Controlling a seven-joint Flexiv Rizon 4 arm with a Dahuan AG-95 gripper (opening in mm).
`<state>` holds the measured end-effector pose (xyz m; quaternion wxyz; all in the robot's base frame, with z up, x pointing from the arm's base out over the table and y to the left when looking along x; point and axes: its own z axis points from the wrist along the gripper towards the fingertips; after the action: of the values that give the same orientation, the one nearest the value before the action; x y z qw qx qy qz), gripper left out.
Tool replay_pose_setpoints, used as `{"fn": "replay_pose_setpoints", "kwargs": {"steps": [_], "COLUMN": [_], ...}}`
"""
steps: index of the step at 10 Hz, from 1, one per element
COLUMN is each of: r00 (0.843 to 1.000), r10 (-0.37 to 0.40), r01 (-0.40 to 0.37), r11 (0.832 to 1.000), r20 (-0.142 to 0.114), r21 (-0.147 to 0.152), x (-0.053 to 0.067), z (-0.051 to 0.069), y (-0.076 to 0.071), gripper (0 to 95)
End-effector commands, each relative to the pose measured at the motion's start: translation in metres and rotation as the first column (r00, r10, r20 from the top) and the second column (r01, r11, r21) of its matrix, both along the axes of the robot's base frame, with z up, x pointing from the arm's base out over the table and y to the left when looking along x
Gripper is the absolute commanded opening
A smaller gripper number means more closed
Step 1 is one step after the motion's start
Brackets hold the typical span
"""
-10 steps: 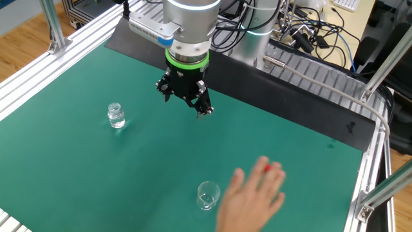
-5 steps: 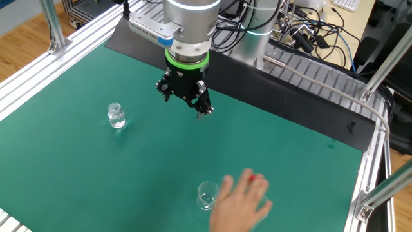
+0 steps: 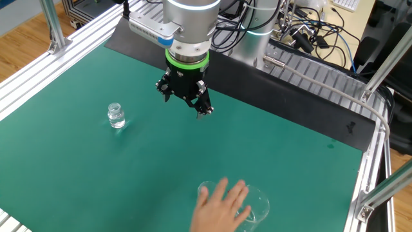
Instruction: Transfer liquid using a dropper
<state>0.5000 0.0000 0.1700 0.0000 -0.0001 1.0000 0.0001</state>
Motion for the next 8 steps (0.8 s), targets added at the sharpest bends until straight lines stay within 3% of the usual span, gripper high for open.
{"fn": "replay_pose_setpoints", "kwargs": {"steps": [1, 4, 6, 8], "r00": [0.994, 0.992, 0.993, 0.996], "r10": [-0.113, -0.123, -0.116, -0.087], "r01": [0.113, 0.122, 0.116, 0.086], "r11": [0.992, 0.990, 0.991, 0.995], "r20": [0.000, 0.005, 0.004, 0.006], "r21": [0.050, 0.074, 0.067, 0.059], "x": [0.000, -0.013, -0.029, -0.033], "z": [0.000, -0.004, -0.008, -0.006], "y": [0.000, 0.006, 0.013, 0.018], "gripper": [0.0, 0.0, 0.0, 0.0]}}
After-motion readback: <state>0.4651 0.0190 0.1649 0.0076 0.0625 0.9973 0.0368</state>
